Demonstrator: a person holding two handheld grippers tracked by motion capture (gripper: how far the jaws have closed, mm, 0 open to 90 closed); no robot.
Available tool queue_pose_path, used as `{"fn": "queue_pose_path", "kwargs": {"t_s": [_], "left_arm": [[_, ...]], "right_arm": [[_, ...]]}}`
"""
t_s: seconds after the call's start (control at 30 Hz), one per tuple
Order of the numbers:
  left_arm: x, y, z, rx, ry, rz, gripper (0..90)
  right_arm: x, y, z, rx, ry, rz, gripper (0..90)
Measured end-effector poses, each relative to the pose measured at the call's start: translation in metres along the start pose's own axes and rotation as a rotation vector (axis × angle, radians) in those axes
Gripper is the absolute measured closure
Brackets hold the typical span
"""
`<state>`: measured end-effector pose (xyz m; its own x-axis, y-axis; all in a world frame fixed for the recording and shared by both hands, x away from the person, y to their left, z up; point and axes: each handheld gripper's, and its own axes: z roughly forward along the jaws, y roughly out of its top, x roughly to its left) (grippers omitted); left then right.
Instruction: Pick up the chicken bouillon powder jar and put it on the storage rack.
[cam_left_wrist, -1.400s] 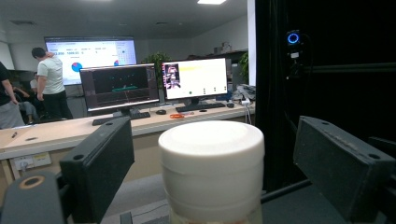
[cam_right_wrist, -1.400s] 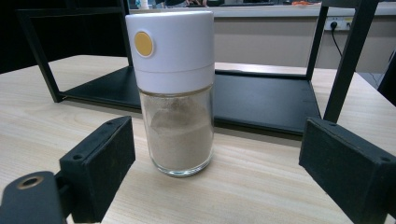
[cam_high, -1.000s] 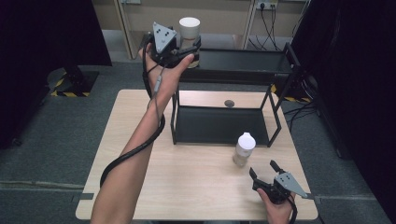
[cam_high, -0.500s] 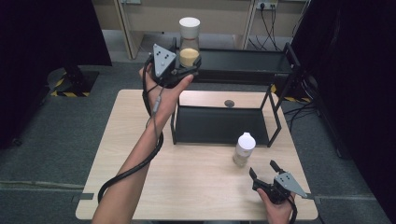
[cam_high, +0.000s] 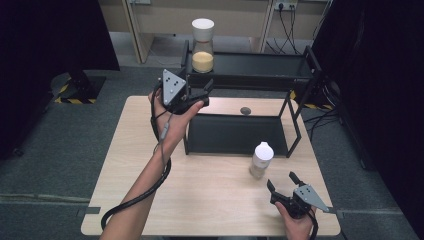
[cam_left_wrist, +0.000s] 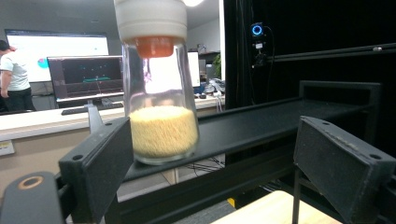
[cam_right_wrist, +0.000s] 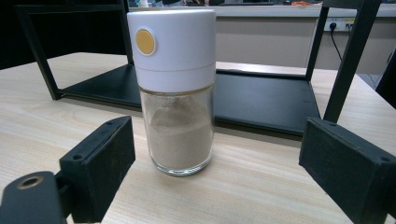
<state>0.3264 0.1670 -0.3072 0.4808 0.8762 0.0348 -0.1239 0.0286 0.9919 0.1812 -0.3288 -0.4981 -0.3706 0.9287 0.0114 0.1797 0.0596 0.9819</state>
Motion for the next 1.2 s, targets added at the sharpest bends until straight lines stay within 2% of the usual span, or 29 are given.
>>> {"fn": "queue_pose_path", "kwargs": {"t_s": [0.2,0.33,0.67,0.73,0.83,1.03,1.2], "left_arm": [[-0.007,-0.021,-0.013,0.005,-0.022,-0.006,11.3],[-0.008,-0.033,-0.019,0.009,-0.026,-0.033,11.3],[-0.013,-0.063,-0.033,0.044,-0.044,-0.031,11.2],[-0.013,-0.069,-0.036,0.051,-0.052,-0.051,11.3],[-0.014,-0.076,-0.040,0.055,-0.055,-0.058,11.2],[-0.019,-0.089,-0.046,0.072,-0.066,-0.039,11.3],[-0.021,-0.103,-0.052,0.094,-0.073,-0.056,11.3]], "right_arm": [[0.000,0.000,0.000,-0.002,0.000,0.001,10.7],[0.000,0.000,0.000,-0.001,0.001,0.000,10.7],[0.000,0.000,0.000,-0.002,0.001,0.000,10.7],[0.000,0.000,0.000,-0.001,0.001,-0.002,10.7],[0.000,0.000,0.000,-0.002,0.000,-0.001,10.7],[0.000,0.000,0.000,-0.002,0.000,0.000,10.7],[0.000,-0.001,0.000,-0.003,-0.001,-0.003,10.7]]}}
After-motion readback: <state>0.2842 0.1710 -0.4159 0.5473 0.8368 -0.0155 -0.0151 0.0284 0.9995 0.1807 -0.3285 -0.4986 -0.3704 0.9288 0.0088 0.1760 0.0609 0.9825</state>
